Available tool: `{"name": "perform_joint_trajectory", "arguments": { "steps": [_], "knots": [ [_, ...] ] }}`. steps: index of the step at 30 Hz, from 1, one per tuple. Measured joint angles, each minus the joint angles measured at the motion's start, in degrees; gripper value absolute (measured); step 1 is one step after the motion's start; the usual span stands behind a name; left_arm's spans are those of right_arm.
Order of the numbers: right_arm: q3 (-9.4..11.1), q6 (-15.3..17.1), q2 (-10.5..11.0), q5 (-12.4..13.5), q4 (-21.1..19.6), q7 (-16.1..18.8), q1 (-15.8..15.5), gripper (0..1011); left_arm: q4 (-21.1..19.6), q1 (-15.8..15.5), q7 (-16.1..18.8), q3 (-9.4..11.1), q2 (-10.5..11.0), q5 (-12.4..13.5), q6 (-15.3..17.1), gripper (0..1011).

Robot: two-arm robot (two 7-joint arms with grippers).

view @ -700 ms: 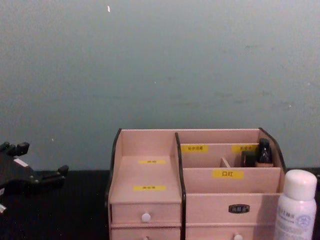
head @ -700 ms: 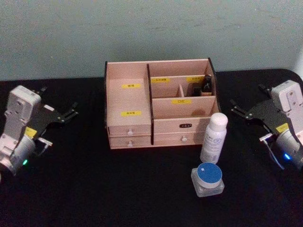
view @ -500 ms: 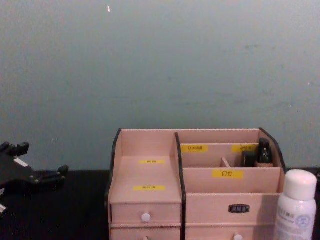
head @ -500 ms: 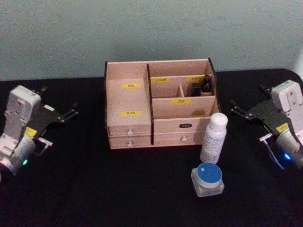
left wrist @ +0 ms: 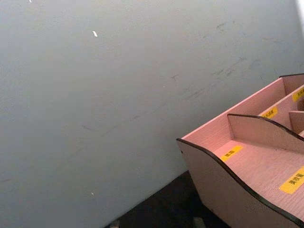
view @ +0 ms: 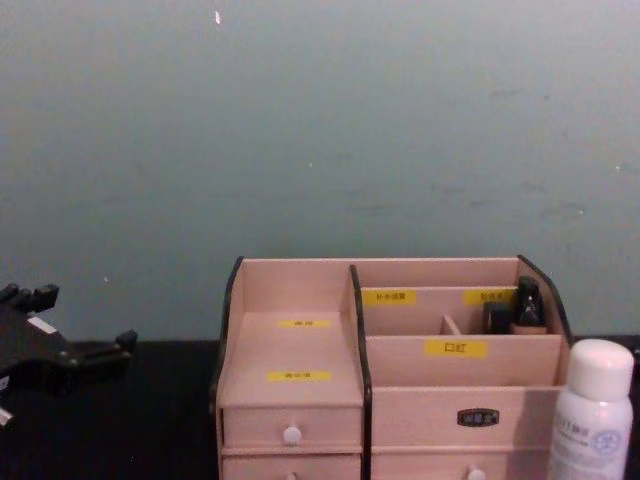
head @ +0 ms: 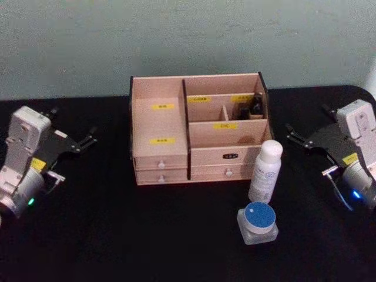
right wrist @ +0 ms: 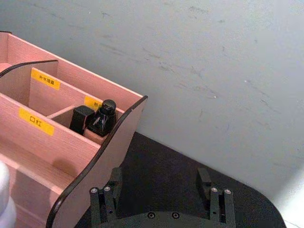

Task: Pick up the facial cleanser and watermelon frost from the table and place them into the tiered storage box.

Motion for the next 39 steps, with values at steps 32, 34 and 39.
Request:
{"name": "perform_joint_trajectory", "arguments": {
  "steps": [32,34,39],
  "knots": [
    [0.00,0.00,0.00,0.00,0.00,0.00,0.00,1000,0.00,0.00,0.00,0.00,0.00,0.00,0.00,1001],
    [0.00,0.00,0.00,0.00,0.00,0.00,0.00,1000,0.00,0.00,0.00,0.00,0.00,0.00,0.00,1001],
    [0.00,0.00,0.00,0.00,0.00,0.00,0.00,1000,0.00,0.00,0.00,0.00,0.00,0.00,0.00,1001]
  ]
}}
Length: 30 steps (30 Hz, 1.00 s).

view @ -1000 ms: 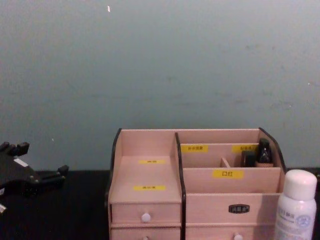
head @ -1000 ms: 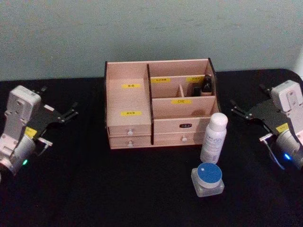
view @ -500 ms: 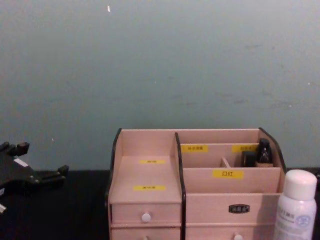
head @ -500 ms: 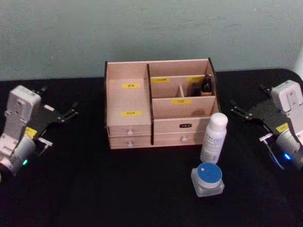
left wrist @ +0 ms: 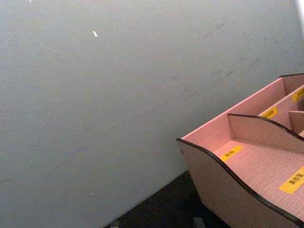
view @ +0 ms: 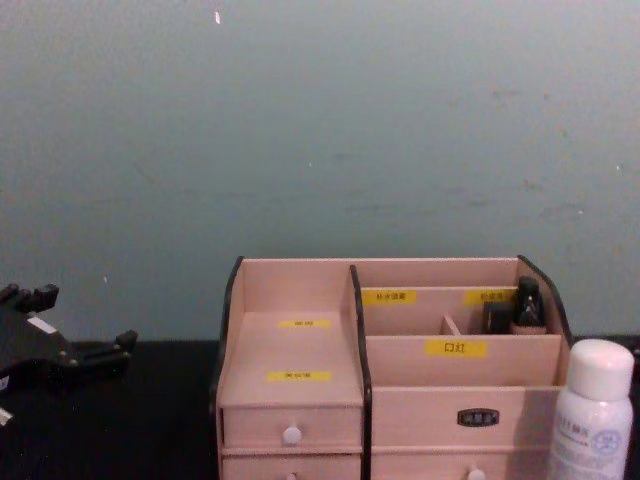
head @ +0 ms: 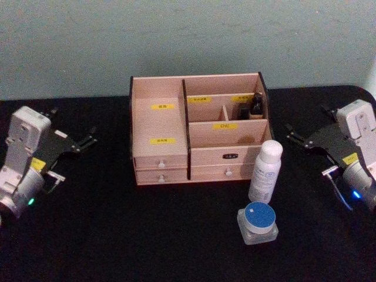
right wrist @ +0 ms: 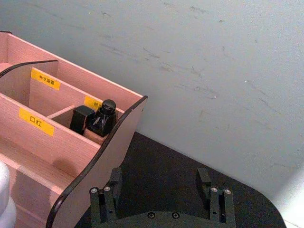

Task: Pick up the facial cleanser and watermelon frost from the table and place them into the tiered storage box.

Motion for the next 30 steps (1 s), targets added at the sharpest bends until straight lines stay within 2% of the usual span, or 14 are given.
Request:
{"name": "perform_joint_trajectory", "arguments": {
  "steps": [6,12,20,27,28,30],
  "knots": [
    [0.20,0.00,-0.06,-0.01,-0.02,0.30,-0.09,1000,0.00,0.00,0.00,0.00,0.00,0.00,0.00,1001],
    [1.72,0.00,0.56,0.47,-1.79,1.37,-1.76,1000,0.00,0.00,0.00,0.00,0.00,0.00,0.00,1001],
    [5.91,2.19,4.58,3.68,-9.48,2.86,-9.15,1000,0.00,0.00,0.00,0.00,0.00,0.00,0.00,1001],
    [9.61,4.71,8.81,6.27,-16.34,4.05,-17.77,1000,0.00,0.00,0.00,0.00,0.00,0.00,0.00,1001],
    [9.61,4.71,8.81,6.27,-16.34,4.05,-17.77,1000,0.00,0.00,0.00,0.00,0.00,0.00,0.00,1001],
    [10.59,5.66,9.65,7.41,-17.92,4.71,-19.92,1000,0.00,0.00,0.00,0.00,0.00,0.00,0.00,1001]
  ]
}}
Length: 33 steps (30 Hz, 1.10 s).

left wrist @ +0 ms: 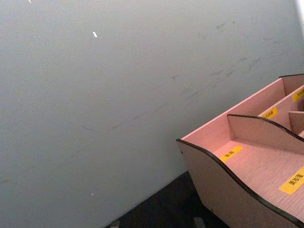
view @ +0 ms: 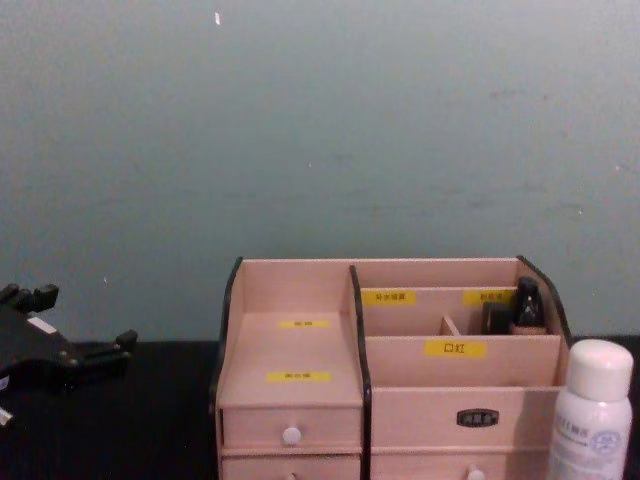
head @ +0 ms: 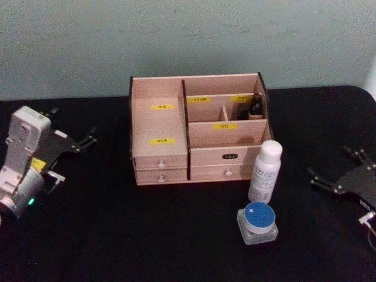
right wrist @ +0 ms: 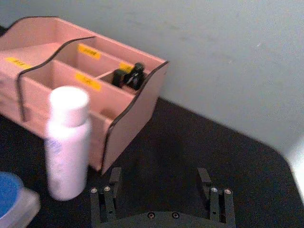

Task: Pick up the facial cleanser and watermelon frost from the table and place them into the tiered storage box.

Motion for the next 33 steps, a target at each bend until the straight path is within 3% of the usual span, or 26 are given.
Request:
{"name": "perform_joint_trajectory", "arguments": {
  "steps": [7,13,23,33],
  "knots": [
    [2.11,3.01,1.50,5.02,-4.45,4.67,-4.80,1000,0.00,0.00,0.00,0.00,0.00,0.00,0.00,1001],
    [2.21,3.97,0.40,7.07,-6.46,7.53,-5.53,1000,0.00,0.00,0.00,0.00,0.00,0.00,0.00,1001],
    [-0.14,7.32,-3.61,7.29,-5.98,9.96,-1.58,1000,0.00,0.00,0.00,0.00,0.00,0.00,0.00,1001],
    [-2.54,10.99,-8.65,4.62,-2.63,9.37,3.42,1000,0.00,0.00,0.00,0.00,0.00,0.00,0.00,1000]
  ]
}}
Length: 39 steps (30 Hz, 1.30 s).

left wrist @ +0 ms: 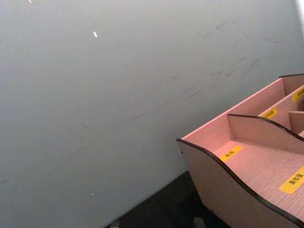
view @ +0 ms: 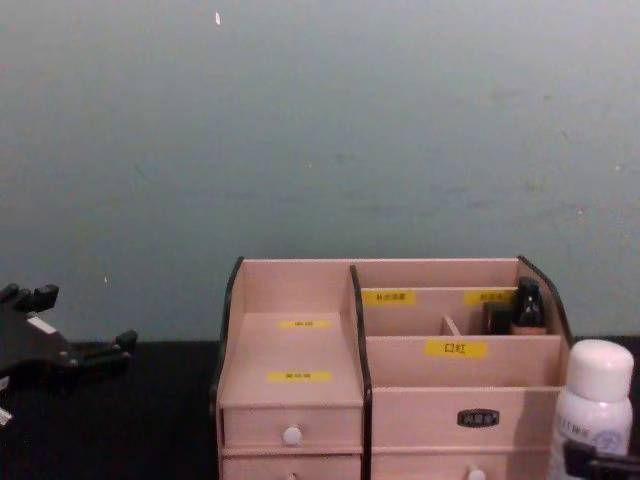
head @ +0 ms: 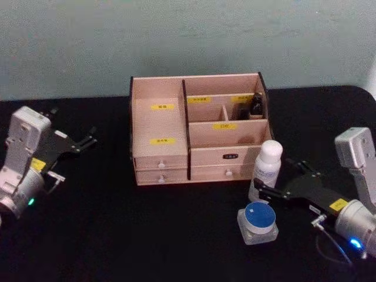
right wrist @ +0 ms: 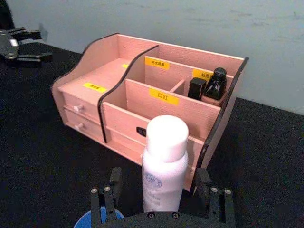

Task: Pick up the facial cleanser and watermelon frost from the table and place them into the tiered storage box.

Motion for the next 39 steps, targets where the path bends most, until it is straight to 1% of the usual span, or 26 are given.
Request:
{"name": "perform_joint_trajectory", "arguments": {
  "steps": [4,5,10,15,19,30,34,36,39],
  "knots": [
    [-0.42,1.36,-1.91,-1.00,1.40,-0.59,1.46,1000,0.00,0.00,0.00,0.00,0.00,0.00,0.00,1001],
    [-0.42,1.36,-1.91,-1.00,1.40,-0.59,1.46,1000,0.00,0.00,0.00,0.00,0.00,0.01,0.00,1001],
    [-0.37,2.60,-3.92,-1.86,2.66,-1.09,2.53,1000,0.00,0.00,0.00,0.00,0.00,0.00,0.00,1001],
    [-0.15,3.19,-4.90,-2.44,3.15,-1.04,2.94,1000,0.00,0.00,0.00,0.00,0.00,0.00,0.00,1001],
    [-0.17,3.58,-5.41,-3.16,3.43,-0.65,3.21,1000,0.00,0.00,0.00,0.00,0.00,0.00,0.00,1001],
    [-0.16,3.54,-5.30,-3.08,3.35,-0.67,3.12,1000,0.00,0.00,0.00,0.00,0.00,0.00,0.00,1001],
    [-0.14,3.50,-5.28,-2.99,3.32,-0.68,3.09,945,0.00,0.00,0.00,0.00,0.00,0.00,0.00,1001],
    [-0.13,3.49,-5.26,-2.96,3.30,-0.69,3.08,883,0.00,0.00,0.00,0.00,0.00,0.00,0.00,1001],
    [-0.12,3.48,-5.25,-2.93,3.29,-0.69,3.07,817,0.00,0.00,0.00,0.00,0.00,0.00,0.00,1001]
  ]
}}
